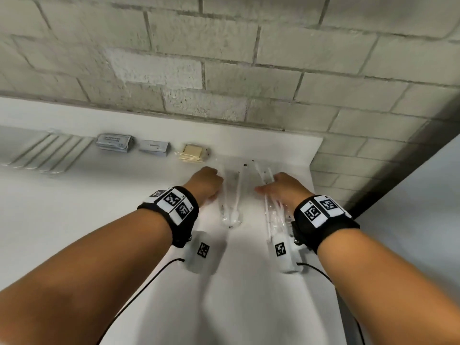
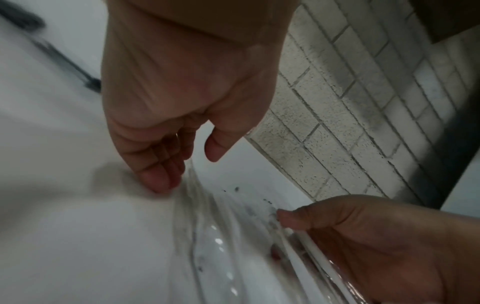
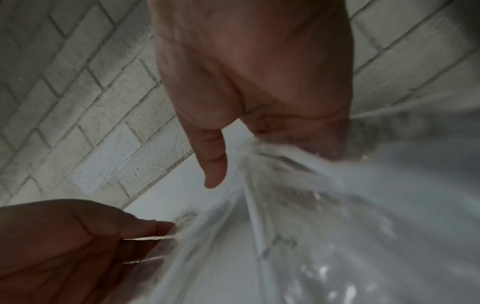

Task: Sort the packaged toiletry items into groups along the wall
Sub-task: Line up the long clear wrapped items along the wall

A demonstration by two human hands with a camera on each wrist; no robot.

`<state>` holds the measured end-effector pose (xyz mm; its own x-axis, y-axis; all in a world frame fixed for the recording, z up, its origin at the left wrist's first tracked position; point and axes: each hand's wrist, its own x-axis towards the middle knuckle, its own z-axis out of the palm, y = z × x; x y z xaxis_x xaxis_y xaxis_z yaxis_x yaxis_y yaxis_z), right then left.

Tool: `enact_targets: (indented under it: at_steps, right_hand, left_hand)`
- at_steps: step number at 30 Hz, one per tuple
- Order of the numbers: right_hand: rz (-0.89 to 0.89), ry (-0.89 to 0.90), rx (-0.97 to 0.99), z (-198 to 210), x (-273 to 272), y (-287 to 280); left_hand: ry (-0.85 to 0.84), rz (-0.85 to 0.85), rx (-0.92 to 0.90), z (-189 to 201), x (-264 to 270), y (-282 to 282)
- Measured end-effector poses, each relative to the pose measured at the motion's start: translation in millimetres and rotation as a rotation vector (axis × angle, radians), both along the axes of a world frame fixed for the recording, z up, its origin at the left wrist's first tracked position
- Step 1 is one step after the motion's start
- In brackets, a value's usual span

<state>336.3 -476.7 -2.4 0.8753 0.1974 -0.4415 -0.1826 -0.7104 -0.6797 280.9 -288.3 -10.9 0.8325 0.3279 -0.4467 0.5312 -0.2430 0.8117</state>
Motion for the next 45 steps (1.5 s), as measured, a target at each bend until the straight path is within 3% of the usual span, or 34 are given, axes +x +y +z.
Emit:
enact_targets:
  at_steps: [5, 8, 14, 20, 25, 30, 34, 38, 41, 45]
  right_hand:
    - [0.060, -0.261, -0.213, 4.4, 12.2, 6.9]
    - [0.197, -0.429, -0.354, 8.2, 8.1, 17.8]
    - [0.638, -0.475, -0.440, 2.9, -9.9, 36.0]
    - [0.843, -0.663, -0.589, -15.5, -23.1, 39.3]
    - [0.843, -0.764, -0.580, -16.8, -25.5, 41.3]
    - [0.821, -0.787, -0.539, -17.7, -26.1, 34.0]
    - [0.612, -0.818, -0.285, -9.9, -24.9, 34.6]
    - [0.234, -0.752, 0.094, 25.4, -29.8, 50.8]
    - [0.017, -0.669, 0.274, 44.7, -28.1, 64.6]
    - [0.084, -0.296, -0.055, 43.0, -27.8, 75.1]
  left_hand:
    - [-0.056, -0.104, 0.342, 0.6, -2.9, 26.2]
    - [-0.057, -0.233, 0.463, -3.9, -8.6, 30.3]
    - [-0.066, -0.553, 0.752, -21.3, -12.3, 28.0]
    - [-0.139, -0.617, 0.863, -23.8, -18.7, 38.7]
    - [-0.373, -0.838, 1.003, -22.9, -22.9, 41.7]
    - [-0.405, -0.874, 1.056, -17.5, -26.9, 47.7]
    - [-0.275, -0.837, 1.153, -10.8, -38.0, 56.9]
    - [-0.058, -0.678, 0.940, -7.5, -43.4, 59.2]
    - [-0.029, -0.516, 0.729, -8.1, -44.3, 56.3]
    - [-0.007, -0.364, 0.470, -5.2, -49.3, 56.9]
